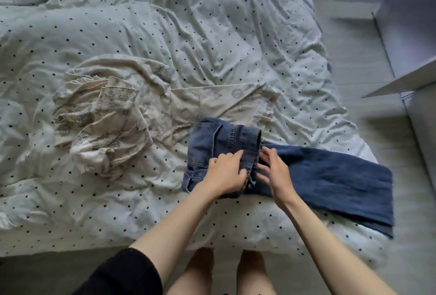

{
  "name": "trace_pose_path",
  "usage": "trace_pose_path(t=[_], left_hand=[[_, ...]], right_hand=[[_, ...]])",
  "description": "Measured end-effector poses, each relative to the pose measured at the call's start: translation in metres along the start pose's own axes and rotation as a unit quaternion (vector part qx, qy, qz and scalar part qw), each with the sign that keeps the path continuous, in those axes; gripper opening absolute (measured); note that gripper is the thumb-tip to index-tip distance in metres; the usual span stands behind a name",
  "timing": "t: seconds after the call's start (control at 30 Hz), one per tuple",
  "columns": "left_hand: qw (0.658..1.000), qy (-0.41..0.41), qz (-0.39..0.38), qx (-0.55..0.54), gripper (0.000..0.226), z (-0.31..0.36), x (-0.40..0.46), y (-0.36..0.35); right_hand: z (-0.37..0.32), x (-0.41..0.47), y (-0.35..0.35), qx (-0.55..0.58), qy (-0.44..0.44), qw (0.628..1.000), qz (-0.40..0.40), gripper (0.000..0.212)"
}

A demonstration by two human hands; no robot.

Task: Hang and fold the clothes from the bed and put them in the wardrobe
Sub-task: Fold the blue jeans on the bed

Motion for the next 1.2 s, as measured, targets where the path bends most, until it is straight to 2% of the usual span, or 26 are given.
trace_pose_path(t=[0.07, 0.13, 0.2, 0.27, 0.3, 0.4, 0.47, 0.53, 0.57, 0.63, 0.67, 0.73, 0.9, 1.0, 1.13, 1.2], left_hand=[[0.994, -0.036, -0.091, 0.052, 0.053, 0.003, 0.004, -0.039], [0.992, -0.065, -0.1, 0.034, 0.052, 0.002, 0.001, -0.052], [0.991, -0.08, -0.024, -0.102, 0.05, 0.0, -0.007, -0.04], [0.966, -0.064, 0.092, -0.232, 0.051, -0.012, -0.021, -0.013], [0.953, -0.058, 0.15, -0.256, 0.05, -0.02, -0.028, 0.002], [0.926, -0.031, 0.301, -0.225, 0.043, -0.047, -0.045, 0.041], [0.918, 0.011, 0.345, -0.197, 0.038, -0.071, -0.044, 0.056], [0.931, 0.082, 0.295, -0.197, 0.036, -0.102, -0.033, 0.048], [0.937, 0.122, 0.237, -0.225, 0.046, -0.116, -0.026, 0.034], [0.916, 0.168, 0.133, -0.338, 0.06, -0.131, -0.018, 0.005], [0.897, 0.172, 0.1, -0.396, 0.057, -0.13, -0.015, -0.005], [0.872, 0.168, 0.08, -0.452, 0.046, -0.128, -0.014, -0.011], [0.835, 0.206, 0.072, -0.506, 0.071, -0.128, -0.025, -0.013], [0.837, 0.21, 0.079, -0.498, 0.066, -0.118, -0.031, -0.006], [0.823, 0.229, 0.078, -0.514, 0.043, -0.101, -0.037, -0.006], [0.835, 0.219, 0.056, -0.502, 0.042, -0.087, -0.036, -0.005]], right_hand=[[0.005, 0.0, 0.004, -0.013, -0.003, 1.0, 0.001, 0.028], [0.003, -0.001, 0.01, -0.128, 0.046, 0.989, 0.056, 0.031], [-0.009, -0.011, 0.007, -0.271, 0.154, 0.941, 0.131, 0.035], [-0.015, -0.025, -0.014, -0.349, 0.258, 0.892, 0.126, 0.037], [-0.013, -0.028, -0.029, -0.39, 0.287, 0.868, 0.108, 0.04], [0.006, -0.021, -0.059, -0.508, 0.29, 0.808, 0.072, 0.046], [0.013, -0.014, -0.067, -0.551, 0.282, 0.782, 0.073, 0.052], [0.018, -0.008, -0.07, -0.594, 0.276, 0.752, 0.074, 0.057], [0.022, -0.006, -0.071, -0.619, 0.269, 0.734, 0.076, 0.06], [0.027, -0.001, -0.07, -0.664, 0.256, 0.697, 0.086, 0.062], [0.027, 0.001, -0.071, -0.677, 0.254, 0.685, 0.088, 0.063], [0.027, 0.006, -0.075, -0.688, 0.242, 0.681, 0.071, 0.064], [0.028, 0.019, -0.074, -0.671, 0.209, 0.711, 0.009, 0.063], [0.025, 0.02, -0.071, -0.635, 0.197, 0.746, -0.029, 0.063], [0.022, 0.015, -0.062, -0.589, 0.182, 0.783, -0.078, 0.062], [0.021, 0.013, -0.055, -0.577, 0.178, 0.791, -0.098, 0.062]])
Point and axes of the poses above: each hand's wrist, its own x-axis towards the middle knuckle, its own y-axis out of the back of the hand, z = x × y, the point moved 10 cm from there along x, towards the middle knuckle, and after that the axes turned 10 degrees about -y, right-handed, at the moved point
